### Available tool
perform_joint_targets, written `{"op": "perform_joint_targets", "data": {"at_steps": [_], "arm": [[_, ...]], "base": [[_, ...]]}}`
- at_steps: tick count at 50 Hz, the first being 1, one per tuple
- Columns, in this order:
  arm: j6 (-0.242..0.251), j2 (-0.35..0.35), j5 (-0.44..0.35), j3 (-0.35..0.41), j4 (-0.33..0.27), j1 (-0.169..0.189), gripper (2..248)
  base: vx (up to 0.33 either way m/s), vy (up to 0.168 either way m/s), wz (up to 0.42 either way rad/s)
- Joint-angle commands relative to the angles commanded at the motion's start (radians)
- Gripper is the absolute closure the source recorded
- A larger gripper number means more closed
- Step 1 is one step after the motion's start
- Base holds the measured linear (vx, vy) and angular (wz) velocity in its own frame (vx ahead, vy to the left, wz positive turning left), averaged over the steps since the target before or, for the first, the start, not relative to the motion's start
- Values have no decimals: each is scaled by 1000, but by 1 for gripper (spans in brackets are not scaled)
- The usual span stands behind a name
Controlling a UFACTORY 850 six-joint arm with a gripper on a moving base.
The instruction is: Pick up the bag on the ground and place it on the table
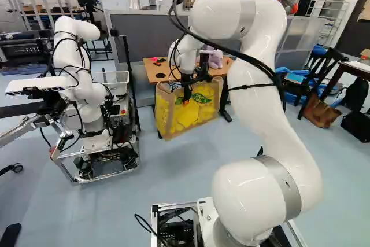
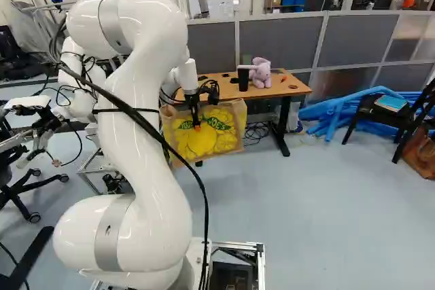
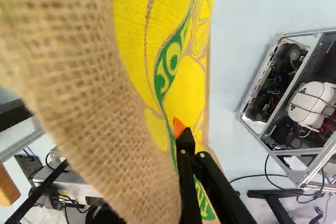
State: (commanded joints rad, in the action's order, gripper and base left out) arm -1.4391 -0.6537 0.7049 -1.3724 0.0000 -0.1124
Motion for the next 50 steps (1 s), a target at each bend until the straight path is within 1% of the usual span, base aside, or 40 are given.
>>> {"op": "perform_joint_targets", "data": {"at_steps": [50], "arm": [[0,59,185,-103,0,11,226]], "base": [[0,0,0]]}}
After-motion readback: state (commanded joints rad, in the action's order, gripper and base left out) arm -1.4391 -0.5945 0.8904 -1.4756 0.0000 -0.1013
